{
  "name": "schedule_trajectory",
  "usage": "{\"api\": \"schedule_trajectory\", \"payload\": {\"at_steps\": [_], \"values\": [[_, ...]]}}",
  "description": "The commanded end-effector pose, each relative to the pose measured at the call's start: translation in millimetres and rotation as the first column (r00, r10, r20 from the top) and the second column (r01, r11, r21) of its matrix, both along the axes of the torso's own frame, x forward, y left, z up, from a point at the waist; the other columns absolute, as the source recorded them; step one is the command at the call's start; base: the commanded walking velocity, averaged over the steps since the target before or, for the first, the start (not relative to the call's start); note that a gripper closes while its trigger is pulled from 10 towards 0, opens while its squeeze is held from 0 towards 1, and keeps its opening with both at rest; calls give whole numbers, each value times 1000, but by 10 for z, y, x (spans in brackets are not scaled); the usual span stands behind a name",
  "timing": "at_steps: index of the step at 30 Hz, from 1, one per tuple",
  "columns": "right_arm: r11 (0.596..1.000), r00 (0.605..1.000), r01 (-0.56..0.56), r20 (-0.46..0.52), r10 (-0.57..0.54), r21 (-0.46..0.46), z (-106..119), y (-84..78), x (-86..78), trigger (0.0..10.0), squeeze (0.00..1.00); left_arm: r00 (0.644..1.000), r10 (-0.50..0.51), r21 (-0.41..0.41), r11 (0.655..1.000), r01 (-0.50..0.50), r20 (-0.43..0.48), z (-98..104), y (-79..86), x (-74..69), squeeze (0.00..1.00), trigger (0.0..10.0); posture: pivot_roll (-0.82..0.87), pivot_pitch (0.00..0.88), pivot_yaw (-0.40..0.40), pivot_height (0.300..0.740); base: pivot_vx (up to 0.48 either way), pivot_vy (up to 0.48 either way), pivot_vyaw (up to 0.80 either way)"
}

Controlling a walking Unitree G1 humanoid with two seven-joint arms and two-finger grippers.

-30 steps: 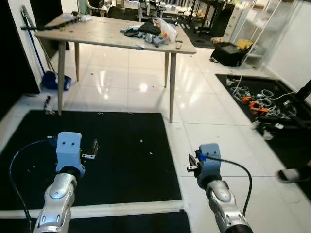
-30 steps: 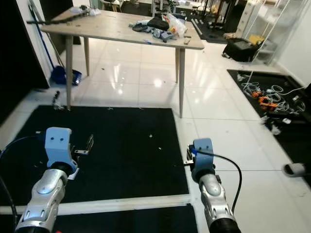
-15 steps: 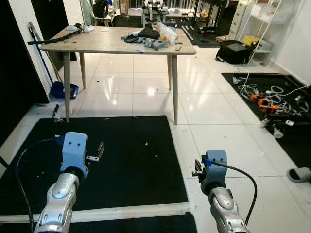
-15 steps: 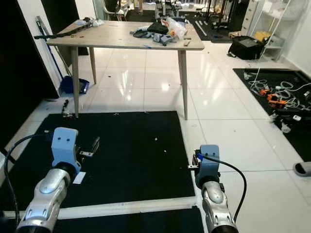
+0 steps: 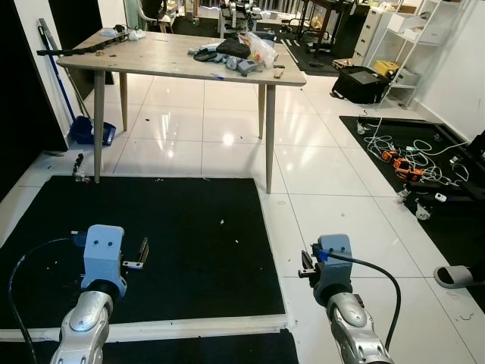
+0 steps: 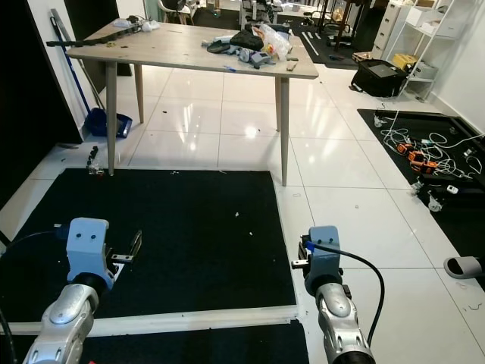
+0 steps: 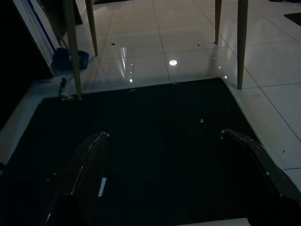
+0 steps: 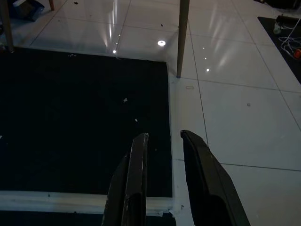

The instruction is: Picking trash to rubbish bin

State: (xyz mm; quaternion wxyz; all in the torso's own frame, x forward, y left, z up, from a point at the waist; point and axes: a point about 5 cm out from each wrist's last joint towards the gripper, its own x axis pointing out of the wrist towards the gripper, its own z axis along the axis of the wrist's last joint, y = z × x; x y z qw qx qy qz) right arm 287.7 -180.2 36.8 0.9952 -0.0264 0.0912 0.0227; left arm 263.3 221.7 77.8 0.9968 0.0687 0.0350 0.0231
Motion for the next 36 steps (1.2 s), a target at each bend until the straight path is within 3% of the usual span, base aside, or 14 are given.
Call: {"api": "schedule_trajectory", "payload": {"at_steps": [1, 6, 36], "values": [[1000, 1000, 2, -3, -2, 2, -8, -19, -27, 10000, 0, 1000, -2, -15, 1000, 2, 4, -9, -56, -11, 0, 10000, 42, 53, -95, 740, 0, 0, 0], [1000, 1000, -5, -10, 5, 20, 0, 2, -10, 10000, 0, 1000, -5, -50, 999, 6, 17, 33, -114, 5, 0, 10000, 43, 55, -99, 740, 0, 0, 0], [999, 999, -43, -1, 43, 19, 29, 79, 10, 10000, 0, 998, -32, -46, 998, 34, 53, 114, -194, 83, 0, 10000, 33, 52, -97, 740, 17, 0, 0]]}}
